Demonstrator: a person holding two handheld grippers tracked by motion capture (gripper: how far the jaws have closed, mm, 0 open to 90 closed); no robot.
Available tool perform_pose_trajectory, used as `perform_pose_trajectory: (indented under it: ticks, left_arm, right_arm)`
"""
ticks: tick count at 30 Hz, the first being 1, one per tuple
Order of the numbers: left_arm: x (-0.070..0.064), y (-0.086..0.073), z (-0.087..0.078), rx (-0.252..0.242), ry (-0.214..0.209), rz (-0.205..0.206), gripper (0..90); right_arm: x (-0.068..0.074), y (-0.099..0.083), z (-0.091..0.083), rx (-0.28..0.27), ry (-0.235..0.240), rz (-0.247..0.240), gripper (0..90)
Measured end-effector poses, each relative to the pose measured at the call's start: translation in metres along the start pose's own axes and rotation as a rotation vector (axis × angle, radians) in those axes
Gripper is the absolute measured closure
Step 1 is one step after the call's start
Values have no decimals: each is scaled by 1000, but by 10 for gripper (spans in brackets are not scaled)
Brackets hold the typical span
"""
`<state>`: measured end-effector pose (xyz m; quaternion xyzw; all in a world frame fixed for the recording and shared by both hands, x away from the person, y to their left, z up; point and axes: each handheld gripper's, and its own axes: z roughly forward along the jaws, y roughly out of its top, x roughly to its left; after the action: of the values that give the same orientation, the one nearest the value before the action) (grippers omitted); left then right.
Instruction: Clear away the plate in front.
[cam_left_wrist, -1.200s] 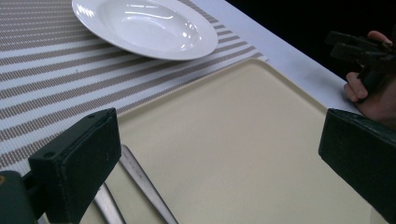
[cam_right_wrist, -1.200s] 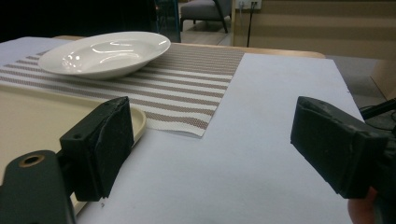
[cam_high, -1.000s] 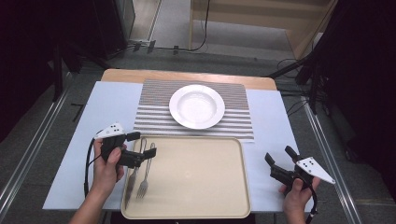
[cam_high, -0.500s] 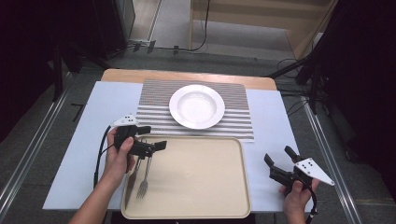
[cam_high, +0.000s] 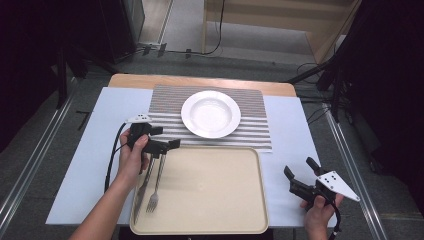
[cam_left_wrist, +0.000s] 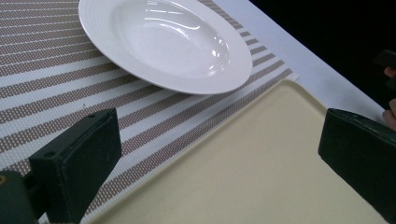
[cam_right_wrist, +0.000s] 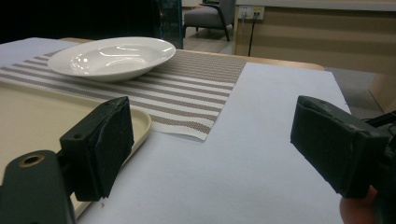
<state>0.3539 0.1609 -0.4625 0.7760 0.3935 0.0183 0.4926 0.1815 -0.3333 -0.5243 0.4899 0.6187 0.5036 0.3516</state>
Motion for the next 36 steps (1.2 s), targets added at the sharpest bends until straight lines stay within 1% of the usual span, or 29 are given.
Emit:
perform_pose_trajectory:
  ticks: [3, 5, 7, 10, 13, 18, 20, 22, 24, 27, 30, 32, 36]
  left_arm:
    - [2, 5, 3, -6, 14, 9, 0]
    - [3, 9, 6, -4, 3, 9, 9]
    - [4, 12, 10, -11, 12, 7, 17]
    - [6, 16, 15, -10, 10, 6, 17]
    - [8, 21, 21, -10, 16, 14, 17]
    - [15, 26, 31, 3, 21, 4, 15]
    - [18, 28, 34, 10, 24, 6, 13]
    - [23, 31, 38, 9, 15, -10, 12]
    - [26, 34, 42, 10, 20, -21, 11]
    - [29, 38, 46, 17, 4, -23, 0]
    - [32, 43, 52, 15, -14, -45, 0]
    - [34, 45, 56, 24, -12, -46, 0]
    - [40, 48, 65, 31, -6, -74, 0]
  right_arm:
    - [0, 0, -2, 1, 6, -6, 137]
    - [1, 1, -2, 2, 8, -10, 137]
    - [2, 1, -4, 6, 10, -10, 135]
    - [2, 1, -5, 8, 13, -12, 134]
    - [3, 2, -6, 14, 8, -15, 134]
    - [3, 3, -7, 18, 7, -21, 133]
    - [3, 3, -8, 17, 8, -23, 133]
    - [3, 3, -9, 14, 7, -24, 133]
    - [3, 4, -10, 14, 6, -25, 132]
    - [4, 4, -10, 12, 3, -26, 133]
    - [4, 4, -10, 12, 6, -31, 132]
    - [4, 4, -10, 14, 5, -35, 132]
    - [4, 4, -11, 14, 4, -34, 132]
